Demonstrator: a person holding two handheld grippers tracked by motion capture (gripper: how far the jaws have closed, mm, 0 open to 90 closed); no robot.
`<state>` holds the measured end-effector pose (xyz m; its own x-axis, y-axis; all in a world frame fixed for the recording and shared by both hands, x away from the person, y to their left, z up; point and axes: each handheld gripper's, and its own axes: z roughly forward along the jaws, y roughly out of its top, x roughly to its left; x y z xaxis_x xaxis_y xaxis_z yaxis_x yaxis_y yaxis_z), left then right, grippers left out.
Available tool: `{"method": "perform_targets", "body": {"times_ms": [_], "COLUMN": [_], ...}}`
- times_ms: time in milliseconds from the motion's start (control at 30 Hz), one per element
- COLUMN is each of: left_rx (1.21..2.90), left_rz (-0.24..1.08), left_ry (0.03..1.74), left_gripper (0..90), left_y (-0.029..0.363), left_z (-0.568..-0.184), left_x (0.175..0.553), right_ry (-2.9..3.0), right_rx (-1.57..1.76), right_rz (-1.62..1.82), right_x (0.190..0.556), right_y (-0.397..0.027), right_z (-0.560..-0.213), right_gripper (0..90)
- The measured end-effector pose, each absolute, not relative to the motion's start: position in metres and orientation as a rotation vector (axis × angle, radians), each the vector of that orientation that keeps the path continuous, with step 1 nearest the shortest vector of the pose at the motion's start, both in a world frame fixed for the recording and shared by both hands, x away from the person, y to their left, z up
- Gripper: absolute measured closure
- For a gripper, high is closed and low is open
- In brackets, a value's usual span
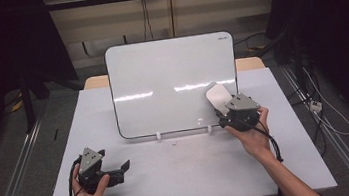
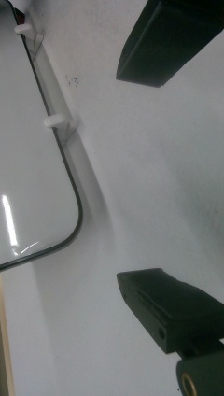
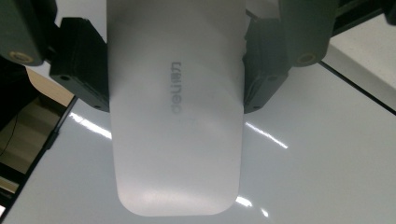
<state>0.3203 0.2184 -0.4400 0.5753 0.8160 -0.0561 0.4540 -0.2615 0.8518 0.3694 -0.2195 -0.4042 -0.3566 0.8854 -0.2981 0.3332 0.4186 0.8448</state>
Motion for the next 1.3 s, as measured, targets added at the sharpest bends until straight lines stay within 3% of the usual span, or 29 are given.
{"method": "perform_targets", "body": {"times_ms": [1067,1300], "left_rx": [1.887,1.893], "left_rz": [0.500,0.504], "left_ry": [1.048,1.044], "left_gripper": [4.4,4.4], "left_y": [0.221,0.222], "left_z": [-0.440,-0.440], "left_x": [0.323,0.320], "right_ry": [1.918,1.927], "right_rx": [1.099,1.115], "right_rz": [0.871,0.909], "right_x": [0.384,0.386], "right_y": [-0.220,-0.222], "right_z": [-0.417,-0.416], "right_gripper": [29.5,18.0]}}
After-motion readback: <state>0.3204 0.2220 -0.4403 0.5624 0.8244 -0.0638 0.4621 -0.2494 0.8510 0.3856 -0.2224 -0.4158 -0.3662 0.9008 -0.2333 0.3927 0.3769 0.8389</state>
